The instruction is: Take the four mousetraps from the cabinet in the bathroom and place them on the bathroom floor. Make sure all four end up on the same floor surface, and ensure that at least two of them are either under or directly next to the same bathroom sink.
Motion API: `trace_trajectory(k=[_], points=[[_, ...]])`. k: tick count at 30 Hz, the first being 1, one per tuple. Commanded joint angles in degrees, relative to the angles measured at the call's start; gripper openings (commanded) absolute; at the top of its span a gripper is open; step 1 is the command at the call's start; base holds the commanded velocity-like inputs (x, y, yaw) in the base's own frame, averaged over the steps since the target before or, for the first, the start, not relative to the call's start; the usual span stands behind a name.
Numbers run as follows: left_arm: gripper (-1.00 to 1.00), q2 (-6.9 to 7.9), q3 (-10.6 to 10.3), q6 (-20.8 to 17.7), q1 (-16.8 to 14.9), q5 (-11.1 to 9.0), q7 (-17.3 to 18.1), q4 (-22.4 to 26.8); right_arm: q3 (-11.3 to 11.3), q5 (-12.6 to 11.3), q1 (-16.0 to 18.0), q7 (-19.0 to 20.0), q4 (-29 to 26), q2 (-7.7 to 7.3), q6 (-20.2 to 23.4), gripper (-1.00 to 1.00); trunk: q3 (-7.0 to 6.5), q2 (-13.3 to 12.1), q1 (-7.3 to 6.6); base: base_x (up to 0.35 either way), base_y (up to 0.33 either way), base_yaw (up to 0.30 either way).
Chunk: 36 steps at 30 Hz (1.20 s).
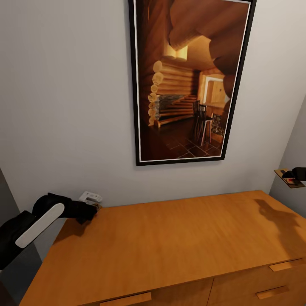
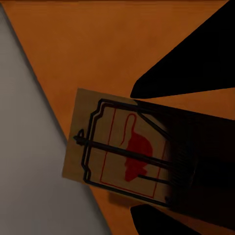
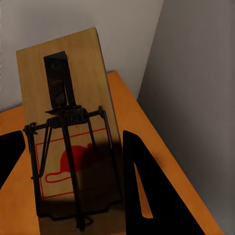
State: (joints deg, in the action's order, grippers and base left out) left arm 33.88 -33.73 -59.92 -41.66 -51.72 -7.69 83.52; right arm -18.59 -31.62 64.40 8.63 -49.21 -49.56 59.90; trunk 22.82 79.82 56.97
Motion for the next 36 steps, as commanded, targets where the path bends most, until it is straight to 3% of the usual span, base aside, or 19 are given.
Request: trace_trajectory(k=[1, 7, 11, 15, 18, 26, 36], points=[[-1.0, 0.02, -0.1, -0.1, -0.1, -0.6, -0.6, 0.1, -0.2, 0.6, 0.1, 0.6, 0.0, -0.05, 0.1, -1.0, 0.08, 0.0, 0.0, 0.0, 0.0, 0.0], [-1.0, -0.88, 0.7, 0.0, -0.1, -0.6, -0.5, 0.0, -0.3, 0.6, 0.1, 0.6, 0.0, 0.0, 0.1, -1.0, 0.08, 0.0, 0.0, 0.0, 0.0, 0.0], [-1.0, -2.31, 4.8, 0.2, -0.1, -0.8, -0.8, -0.2, -0.3, 0.5, 0.1, 0.6, -0.1, 0.11, 0.1, -1.0, 0.08, 0.0, 0.0, 0.0, 0.0, 0.0], [-1.0, -4.49, 10.2, 0.2, 0.0, -0.9, -1.8, -0.5, -0.3, 0.2, 0.1, 0.8, -1.7, 0.63, 0.1, -1.0, 0.08, 0.0, 0.0, 0.0, 0.0, 0.0], [-1.0, -5.54, 11.9, 0.3, -0.1, -0.9, -4.2, -0.5, -0.3, 0.2, 0.1, 0.8, -2.3, 0.79, 0.1, -1.0, 0.08, 0.0, 0.0, 0.0, 0.0, 0.0], [-1.0, -9.37, 13.1, 0.4, -0.1, -0.9, -14.5, -0.5, -0.3, 0.2, 0.1, 0.9, -2.5, 0.9, 0.1, -1.0, 0.08, 0.0, 0.0, 0.0, 0.0, 0.0], [-1.0, -10.23, 13.2, 0.3, -0.1, -1.0, -15.8, -0.5, -0.3, 0.1, 0.1, 0.9, -2.6, 0.87, 0.1, -1.0, 0.08, 0.0, 0.0, 0.0, 0.0, 0.0]])
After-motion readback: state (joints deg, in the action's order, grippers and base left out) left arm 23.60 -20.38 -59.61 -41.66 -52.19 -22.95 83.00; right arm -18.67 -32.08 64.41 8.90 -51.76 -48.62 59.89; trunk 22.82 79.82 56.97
